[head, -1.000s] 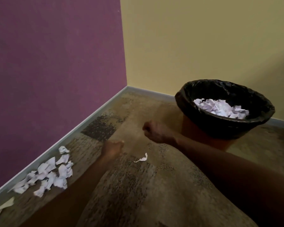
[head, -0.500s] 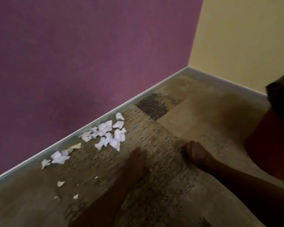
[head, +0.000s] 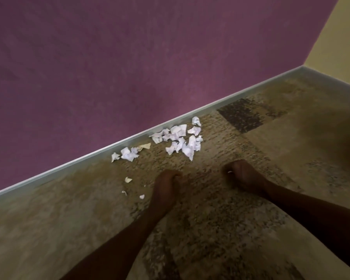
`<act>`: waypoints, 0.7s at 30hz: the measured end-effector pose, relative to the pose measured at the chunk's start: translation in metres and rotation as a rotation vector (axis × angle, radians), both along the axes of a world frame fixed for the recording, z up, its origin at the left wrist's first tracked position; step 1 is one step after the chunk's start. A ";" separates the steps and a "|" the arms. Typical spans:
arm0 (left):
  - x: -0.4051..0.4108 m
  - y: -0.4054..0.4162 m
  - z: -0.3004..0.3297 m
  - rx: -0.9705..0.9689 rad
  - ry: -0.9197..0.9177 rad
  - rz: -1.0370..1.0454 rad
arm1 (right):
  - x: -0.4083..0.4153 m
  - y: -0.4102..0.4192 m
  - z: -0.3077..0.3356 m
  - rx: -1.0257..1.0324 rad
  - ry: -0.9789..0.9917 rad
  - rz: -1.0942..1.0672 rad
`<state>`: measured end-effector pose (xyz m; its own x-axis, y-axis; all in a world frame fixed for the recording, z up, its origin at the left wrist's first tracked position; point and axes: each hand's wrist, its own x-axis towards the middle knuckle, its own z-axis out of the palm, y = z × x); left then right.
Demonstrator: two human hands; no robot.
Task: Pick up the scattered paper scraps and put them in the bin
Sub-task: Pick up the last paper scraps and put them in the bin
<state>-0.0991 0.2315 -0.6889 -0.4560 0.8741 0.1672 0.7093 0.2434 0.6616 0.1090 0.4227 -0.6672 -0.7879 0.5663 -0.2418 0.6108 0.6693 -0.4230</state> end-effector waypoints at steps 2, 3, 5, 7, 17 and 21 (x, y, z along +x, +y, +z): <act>-0.025 -0.027 -0.001 0.031 0.036 0.196 | -0.031 -0.015 0.001 -0.005 0.003 0.064; -0.036 -0.040 -0.002 0.020 0.034 0.306 | -0.046 -0.022 0.000 -0.015 0.009 0.076; -0.055 -0.065 -0.002 -0.052 0.029 0.492 | -0.073 -0.036 0.002 -0.051 0.037 0.101; -0.067 -0.083 -0.002 -0.133 0.014 0.574 | -0.099 -0.050 0.003 -0.076 0.079 0.107; -0.096 -0.120 -0.018 -0.207 0.185 0.299 | -0.158 -0.088 -0.023 -0.031 0.241 0.252; -0.092 -0.115 -0.014 -0.188 0.209 0.289 | -0.158 -0.084 -0.035 -0.003 0.257 0.327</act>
